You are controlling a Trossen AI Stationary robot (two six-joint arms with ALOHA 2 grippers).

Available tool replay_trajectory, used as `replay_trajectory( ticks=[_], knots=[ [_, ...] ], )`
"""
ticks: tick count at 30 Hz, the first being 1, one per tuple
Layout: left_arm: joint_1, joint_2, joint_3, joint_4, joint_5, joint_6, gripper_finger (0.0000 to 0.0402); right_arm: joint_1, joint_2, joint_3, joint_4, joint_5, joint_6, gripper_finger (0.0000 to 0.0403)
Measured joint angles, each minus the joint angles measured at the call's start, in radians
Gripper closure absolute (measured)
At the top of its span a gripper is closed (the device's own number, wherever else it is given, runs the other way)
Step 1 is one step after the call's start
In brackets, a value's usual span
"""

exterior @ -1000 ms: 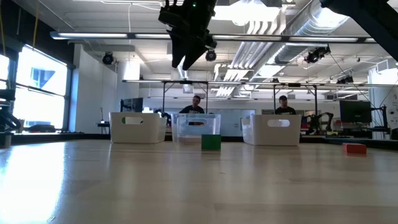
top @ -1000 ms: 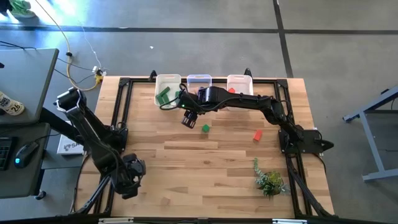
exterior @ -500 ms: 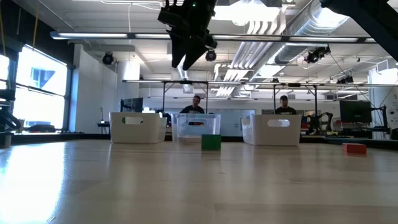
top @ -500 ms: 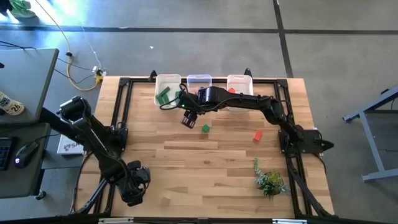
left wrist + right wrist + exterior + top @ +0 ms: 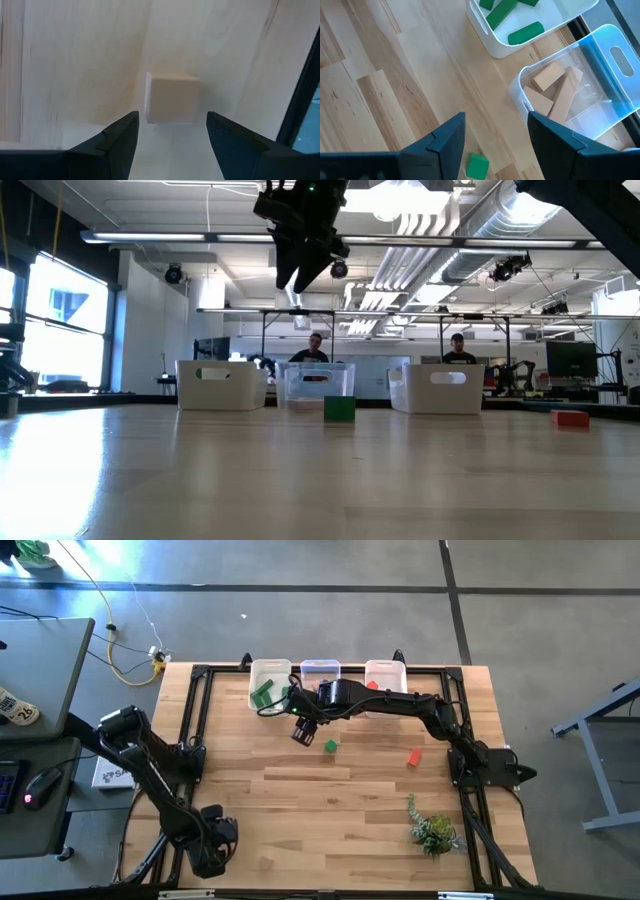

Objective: Sort & place blocks by color
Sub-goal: Put the brown block into the transparent bin

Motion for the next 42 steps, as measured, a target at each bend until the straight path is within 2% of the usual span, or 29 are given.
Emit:
replay_trajectory(
  ticks=[12,23,26,31,37,40,42],
  knots=[
    [0.000,0.061,0.000,0.038,-0.010,-0.003,0.0179,0.000,0.000,0.000,0.000,0.000,0.003,0.0201],
    [0.021,0.062,0.000,0.045,-0.101,0.007,0.0179,0.000,0.001,0.000,0.000,0.000,0.022,0.0201],
    [0.032,0.063,0.000,0.041,-0.075,0.019,0.0182,0.000,0.006,0.000,0.000,0.000,0.021,0.0201],
    [0.044,0.072,0.001,0.037,-0.033,0.057,0.0211,0.000,0.018,-0.001,-0.007,-0.002,0.019,0.0201],
    [0.044,0.073,0.000,0.030,-0.034,0.054,0.0255,0.000,0.018,-0.045,-0.012,-0.010,0.021,0.0201],
    [0.044,0.071,0.001,0.037,-0.026,0.055,0.0288,0.000,0.018,-0.074,-0.009,-0.049,0.022,0.0201],
    [0.043,0.062,0.000,0.041,-0.013,0.067,0.0292,0.000,0.019,-0.081,-0.007,-0.082,0.019,0.0201]
  ],
)
